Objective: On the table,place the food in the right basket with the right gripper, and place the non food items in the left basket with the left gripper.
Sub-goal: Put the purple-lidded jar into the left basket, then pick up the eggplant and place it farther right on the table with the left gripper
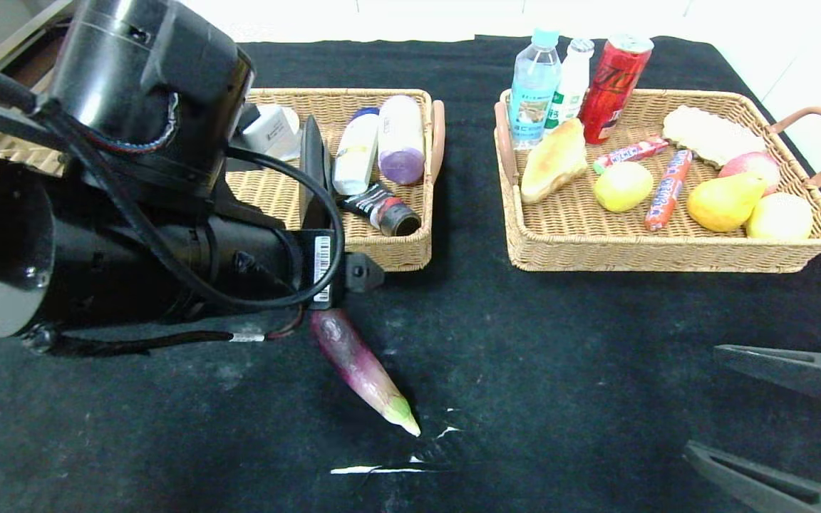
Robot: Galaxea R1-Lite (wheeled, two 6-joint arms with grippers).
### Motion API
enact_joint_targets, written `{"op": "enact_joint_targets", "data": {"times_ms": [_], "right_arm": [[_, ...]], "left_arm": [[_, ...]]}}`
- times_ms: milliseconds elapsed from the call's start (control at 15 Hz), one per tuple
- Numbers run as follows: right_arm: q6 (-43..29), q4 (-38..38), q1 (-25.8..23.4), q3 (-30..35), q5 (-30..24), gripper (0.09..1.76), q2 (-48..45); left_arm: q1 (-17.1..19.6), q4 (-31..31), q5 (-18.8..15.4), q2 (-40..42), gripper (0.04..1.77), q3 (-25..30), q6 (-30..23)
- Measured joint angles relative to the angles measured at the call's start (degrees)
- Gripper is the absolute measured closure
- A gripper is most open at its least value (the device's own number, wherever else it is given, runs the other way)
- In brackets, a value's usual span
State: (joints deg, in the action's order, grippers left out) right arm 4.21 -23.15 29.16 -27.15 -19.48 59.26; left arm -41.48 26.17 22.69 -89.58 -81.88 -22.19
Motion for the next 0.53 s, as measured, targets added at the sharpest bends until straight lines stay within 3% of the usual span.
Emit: {"op": "enact_joint_targets", "data": {"times_ms": [267, 533], "right_arm": [[0.0, 0.0, 0.0, 0.1, 0.0, 0.14, 0.0], [0.8, 0.0, 0.2, 0.2, 0.1, 0.14, 0.1]], "left_arm": [[-0.9, 15.8, -0.7, -1.5, 0.12, -5.9, -15.5], [-1.8, 18.7, -0.6, -7.4, 0.11, -7.7, -23.3]]}}
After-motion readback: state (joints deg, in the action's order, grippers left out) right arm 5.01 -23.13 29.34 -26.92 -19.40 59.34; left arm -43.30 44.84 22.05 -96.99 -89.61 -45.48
